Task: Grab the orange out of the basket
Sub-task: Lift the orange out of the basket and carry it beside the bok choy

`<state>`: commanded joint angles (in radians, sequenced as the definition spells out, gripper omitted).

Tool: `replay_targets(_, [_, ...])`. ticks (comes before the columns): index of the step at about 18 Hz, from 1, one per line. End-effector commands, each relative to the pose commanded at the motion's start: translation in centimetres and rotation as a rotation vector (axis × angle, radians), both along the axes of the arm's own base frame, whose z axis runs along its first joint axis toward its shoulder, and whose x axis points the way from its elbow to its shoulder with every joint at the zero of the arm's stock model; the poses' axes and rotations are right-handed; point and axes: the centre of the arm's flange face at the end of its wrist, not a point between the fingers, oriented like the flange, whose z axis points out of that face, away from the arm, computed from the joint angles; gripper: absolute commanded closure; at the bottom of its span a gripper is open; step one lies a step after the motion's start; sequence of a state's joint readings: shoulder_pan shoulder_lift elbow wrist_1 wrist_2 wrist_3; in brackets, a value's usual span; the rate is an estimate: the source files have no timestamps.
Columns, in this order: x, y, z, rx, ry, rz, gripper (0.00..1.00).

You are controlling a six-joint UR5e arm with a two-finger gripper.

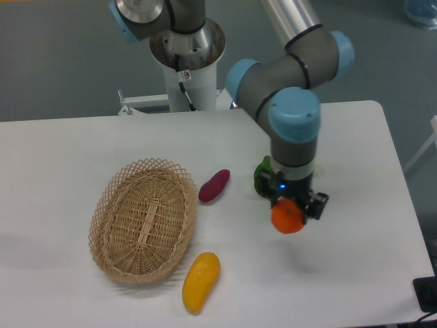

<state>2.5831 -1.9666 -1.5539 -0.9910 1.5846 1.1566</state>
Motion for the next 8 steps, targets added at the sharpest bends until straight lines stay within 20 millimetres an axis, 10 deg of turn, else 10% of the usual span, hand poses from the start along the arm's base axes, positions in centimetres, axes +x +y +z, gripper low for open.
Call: replay_targets(8, [-0.69, -0.57, -0.49, -0.008, -0.004, 0.01, 0.46])
